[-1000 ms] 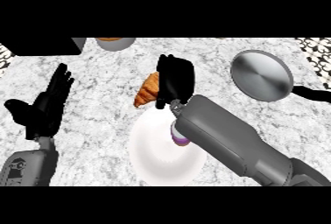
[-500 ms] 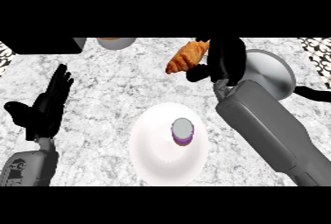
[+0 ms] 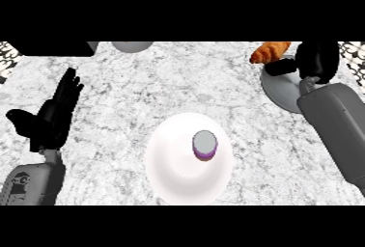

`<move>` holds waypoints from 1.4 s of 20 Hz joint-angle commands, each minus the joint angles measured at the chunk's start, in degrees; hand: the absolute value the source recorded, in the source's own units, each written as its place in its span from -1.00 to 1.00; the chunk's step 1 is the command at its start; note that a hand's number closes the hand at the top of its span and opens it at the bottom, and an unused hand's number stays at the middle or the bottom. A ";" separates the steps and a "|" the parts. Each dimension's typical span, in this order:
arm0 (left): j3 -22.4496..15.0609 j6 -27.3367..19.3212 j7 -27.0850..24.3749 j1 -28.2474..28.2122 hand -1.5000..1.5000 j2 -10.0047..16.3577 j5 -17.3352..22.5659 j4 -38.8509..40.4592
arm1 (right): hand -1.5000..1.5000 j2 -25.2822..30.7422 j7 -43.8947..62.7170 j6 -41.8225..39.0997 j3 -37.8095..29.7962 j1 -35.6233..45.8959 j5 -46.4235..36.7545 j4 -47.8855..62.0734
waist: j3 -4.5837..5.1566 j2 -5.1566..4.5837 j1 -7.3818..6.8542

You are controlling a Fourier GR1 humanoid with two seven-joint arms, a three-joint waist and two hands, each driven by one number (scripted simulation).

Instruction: Pick the croissant from the plate and place it in the pan

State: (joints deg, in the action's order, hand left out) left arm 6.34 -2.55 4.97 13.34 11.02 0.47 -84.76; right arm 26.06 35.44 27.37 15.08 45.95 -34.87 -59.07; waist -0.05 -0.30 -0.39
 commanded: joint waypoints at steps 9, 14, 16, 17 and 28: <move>-2.23 -1.75 1.44 2.40 0.00 -1.96 -2.00 -1.14 | 1.00 7.82 -26.41 6.96 -12.23 3.41 2.49 33.06 | -0.18 -1.08 -2.83; -1.32 -0.52 1.67 4.03 0.00 -1.78 -0.29 0.30 | 1.00 7.61 -35.16 9.73 -16.12 3.35 4.89 40.14 | -0.27 -1.59 -3.42; -1.88 0.33 -0.94 0.68 0.00 -1.79 -0.74 0.51 | 1.00 5.82 -36.80 6.51 -20.47 4.09 10.63 39.01 | -0.35 -1.64 -3.73; -1.23 1.49 -0.48 1.91 0.00 -1.05 0.47 0.32 | 1.00 7.06 -38.10 5.55 -20.95 3.62 10.59 41.38 | -0.34 -1.76 -3.85; -2.99 -0.10 0.36 2.25 0.00 -2.30 -1.49 -0.85 | -1.00 6.20 -50.89 -7.00 -28.06 1.53 18.08 47.49 | -0.39 -1.69 -3.97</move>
State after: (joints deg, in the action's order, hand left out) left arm 4.03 -2.58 5.48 16.23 9.02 -0.52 -85.01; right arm 32.13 -10.33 20.24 -10.59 48.22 -18.61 -13.01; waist -0.44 -2.03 -4.16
